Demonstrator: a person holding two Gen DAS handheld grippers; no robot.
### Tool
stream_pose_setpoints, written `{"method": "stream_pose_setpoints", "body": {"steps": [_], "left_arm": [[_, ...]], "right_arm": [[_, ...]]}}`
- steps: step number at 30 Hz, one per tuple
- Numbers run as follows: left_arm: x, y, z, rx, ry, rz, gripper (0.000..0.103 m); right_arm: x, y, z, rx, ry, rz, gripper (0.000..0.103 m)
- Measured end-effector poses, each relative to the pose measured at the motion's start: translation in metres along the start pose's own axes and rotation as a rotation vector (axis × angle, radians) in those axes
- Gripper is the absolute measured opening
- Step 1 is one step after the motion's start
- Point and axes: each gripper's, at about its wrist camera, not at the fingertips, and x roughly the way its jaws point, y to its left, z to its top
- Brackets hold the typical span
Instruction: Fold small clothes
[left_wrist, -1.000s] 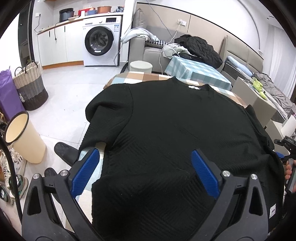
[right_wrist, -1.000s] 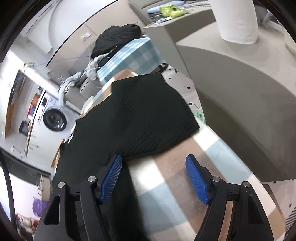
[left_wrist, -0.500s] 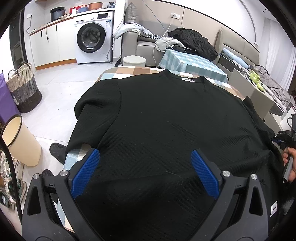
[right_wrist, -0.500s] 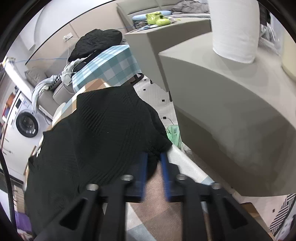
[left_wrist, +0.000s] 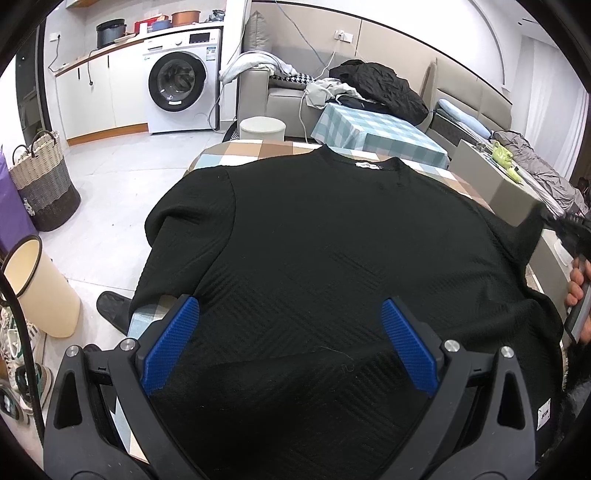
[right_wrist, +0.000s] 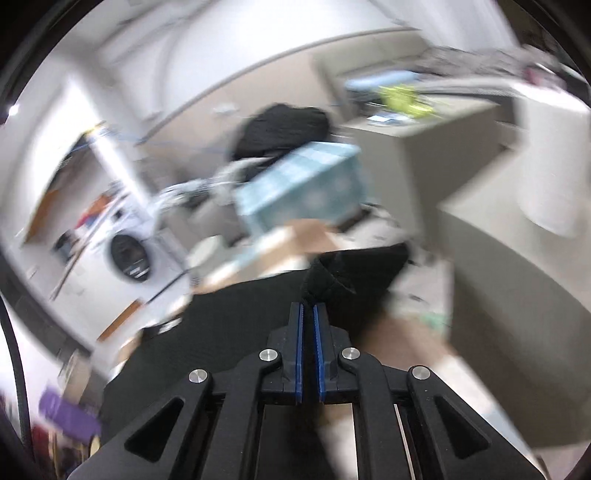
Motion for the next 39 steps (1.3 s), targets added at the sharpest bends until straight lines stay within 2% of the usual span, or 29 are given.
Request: {"method": "stream_pose_setpoints", "body": {"steps": [3,6,8,10,11,17,20,25,28,39], "left_arm": [[-0.001,0.003,-0.001,-0.006,-0.001,-0.002,0.099],[0.0,0.004,-0.002,-0.009,0.005,-0.004,0.099],[-0.001,0.006,-0.003,-0.01,0.006,-0.005,0.099],[-0.001,0.006,-0.003,-0.012,0.005,-0.006,0.099],[-0.001,0.006,-0.003,-0.013,0.006,-0.007,0.099],[0.001,0.008,-0.003,-0.031,0.003,-0.007,0.099],[0.005,0.009,-0.002,-0.047,0.015,0.001,0.099],[0.015,0.019,0.0,-0.116,0.048,0.0,0.099],[0.02,0.027,0.003,-0.163,0.06,0.005,0.099],[0.041,0.069,0.02,-0.305,0.098,0.106,0.099]], "right_arm": [[0.009,0.051,-0.016,-0.143,0.074,0.165,0.006],[0.023,0.09,-0.042,-0.278,0.223,0.269,0.006],[0.034,0.104,-0.059,-0.334,0.32,0.234,0.019],[0.037,0.102,-0.067,-0.323,0.353,0.21,0.033],[0.036,0.097,-0.068,-0.299,0.347,0.186,0.036],[0.034,0.077,-0.082,-0.192,0.402,0.069,0.036],[0.03,0.077,-0.085,-0.197,0.391,0.019,0.041],[0.027,0.068,-0.092,-0.141,0.361,-0.05,0.041],[0.024,0.074,-0.1,-0.146,0.38,-0.036,0.041],[0.029,0.095,-0.115,-0.207,0.417,0.006,0.041]]}}
